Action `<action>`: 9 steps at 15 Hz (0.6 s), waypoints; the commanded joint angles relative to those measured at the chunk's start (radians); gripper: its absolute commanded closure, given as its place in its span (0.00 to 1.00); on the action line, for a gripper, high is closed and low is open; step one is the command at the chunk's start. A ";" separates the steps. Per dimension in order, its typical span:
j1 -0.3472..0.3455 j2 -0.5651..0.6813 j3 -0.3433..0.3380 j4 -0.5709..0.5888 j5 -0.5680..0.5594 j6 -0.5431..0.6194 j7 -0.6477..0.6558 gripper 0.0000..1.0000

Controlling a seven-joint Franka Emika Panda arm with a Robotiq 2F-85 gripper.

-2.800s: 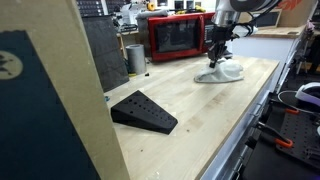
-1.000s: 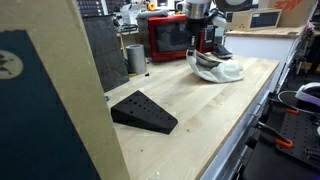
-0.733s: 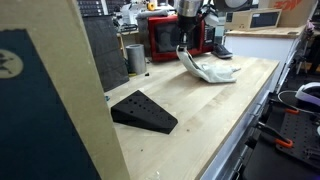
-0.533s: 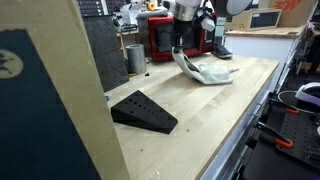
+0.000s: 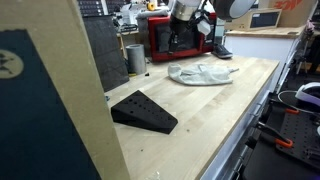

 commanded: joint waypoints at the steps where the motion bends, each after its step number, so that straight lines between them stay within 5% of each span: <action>1: -0.035 -0.089 -0.035 -0.097 0.156 0.029 -0.035 0.00; 9: -0.091 -0.098 -0.125 -0.206 0.576 -0.004 -0.252 0.00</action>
